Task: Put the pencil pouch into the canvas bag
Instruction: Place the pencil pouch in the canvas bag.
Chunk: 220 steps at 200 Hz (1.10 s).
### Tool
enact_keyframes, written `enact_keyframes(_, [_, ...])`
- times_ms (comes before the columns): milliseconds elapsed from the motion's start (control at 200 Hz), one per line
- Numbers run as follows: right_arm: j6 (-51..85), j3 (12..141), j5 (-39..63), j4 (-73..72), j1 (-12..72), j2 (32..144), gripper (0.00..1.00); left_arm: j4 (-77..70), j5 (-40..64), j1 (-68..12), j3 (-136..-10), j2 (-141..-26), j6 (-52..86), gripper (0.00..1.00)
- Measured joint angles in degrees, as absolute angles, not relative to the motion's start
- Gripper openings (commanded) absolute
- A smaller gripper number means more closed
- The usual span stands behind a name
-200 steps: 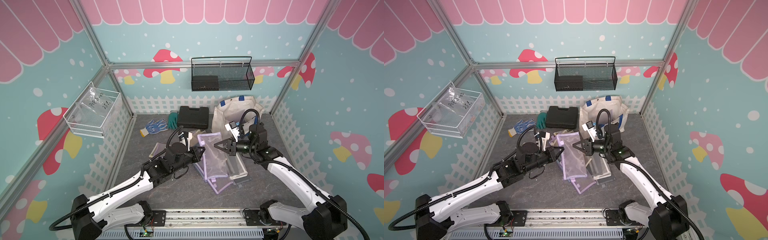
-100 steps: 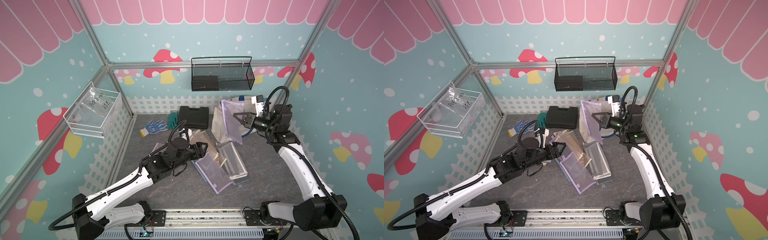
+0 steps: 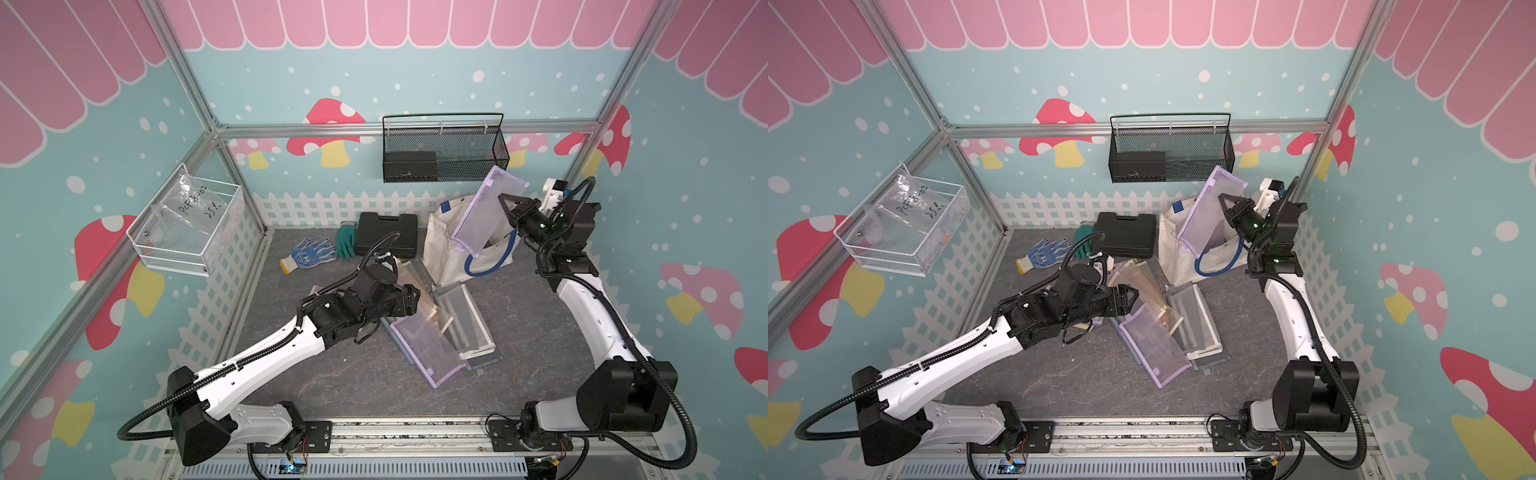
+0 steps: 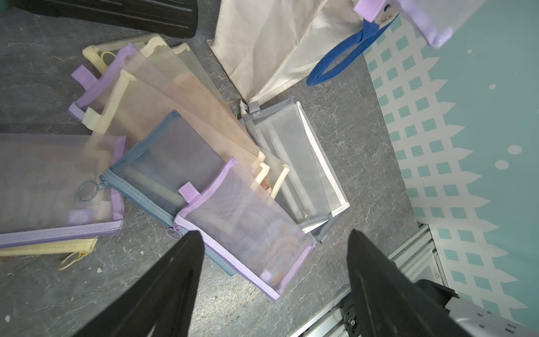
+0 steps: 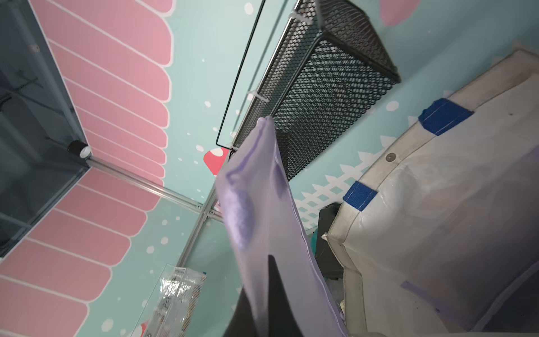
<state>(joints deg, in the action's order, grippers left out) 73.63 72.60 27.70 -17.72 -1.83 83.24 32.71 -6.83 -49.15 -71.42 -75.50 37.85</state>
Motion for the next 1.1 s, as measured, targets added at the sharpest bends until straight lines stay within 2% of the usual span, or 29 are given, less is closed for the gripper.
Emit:
enact_keyframes(255, [77.73,72.14,21.34,-23.55,-2.55,86.85,0.00,34.59,-5.19,-48.21,-72.49,-76.16,35.38,0.78])
enact_keyframes(495, [79.55,71.85,20.32,-28.36,-3.31,91.33,0.00,35.81,-4.01,-46.26,-72.47,-75.37,34.68,0.78])
enact_keyframes(1101, [81.60,71.50,15.22,-26.81,1.67,95.09,0.00,36.56,-2.55,-42.68,-70.94,-73.30,33.63,0.78])
